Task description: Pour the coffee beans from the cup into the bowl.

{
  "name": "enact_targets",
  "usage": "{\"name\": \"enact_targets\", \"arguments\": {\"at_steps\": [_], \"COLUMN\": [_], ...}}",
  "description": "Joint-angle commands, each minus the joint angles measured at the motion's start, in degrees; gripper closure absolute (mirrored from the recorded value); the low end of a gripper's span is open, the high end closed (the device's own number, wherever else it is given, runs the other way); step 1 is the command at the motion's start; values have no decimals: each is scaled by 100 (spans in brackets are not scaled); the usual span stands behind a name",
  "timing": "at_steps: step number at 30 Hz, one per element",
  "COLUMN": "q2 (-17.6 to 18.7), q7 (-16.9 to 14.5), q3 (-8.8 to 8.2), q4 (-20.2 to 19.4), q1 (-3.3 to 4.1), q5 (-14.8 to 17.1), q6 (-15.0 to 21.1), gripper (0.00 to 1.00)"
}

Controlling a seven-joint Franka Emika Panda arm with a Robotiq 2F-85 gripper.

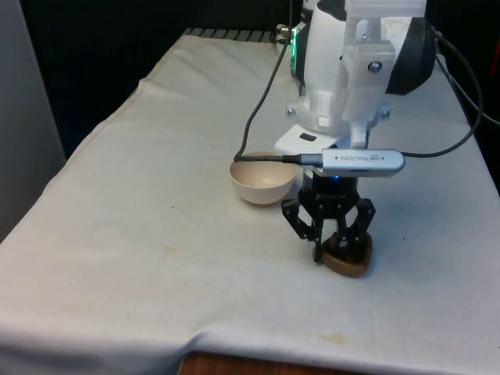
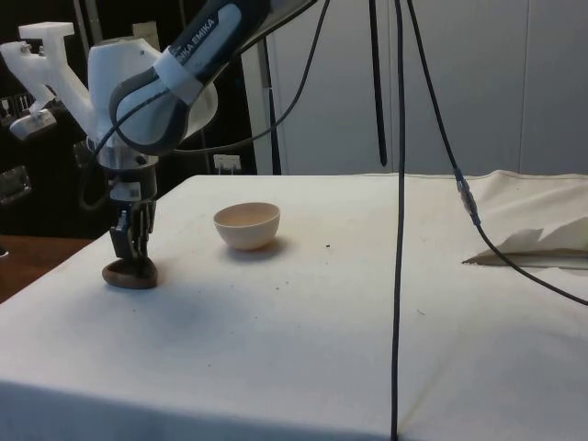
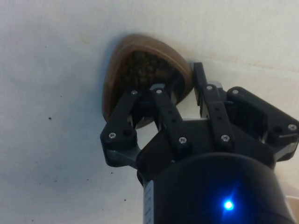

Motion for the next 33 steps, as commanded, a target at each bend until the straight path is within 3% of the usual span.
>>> {"name": "enact_targets", "arguments": {"at_steps": [1, 19, 33], "q2": [0, -92, -447], "q7": [0, -40, -172], "q3": [0, -34, -149], "q4": [6, 0, -390], "q1": [0, -40, -132], "q5": [0, 0, 0], "q6": [0, -57, -17], "gripper": [95, 95, 95]}}
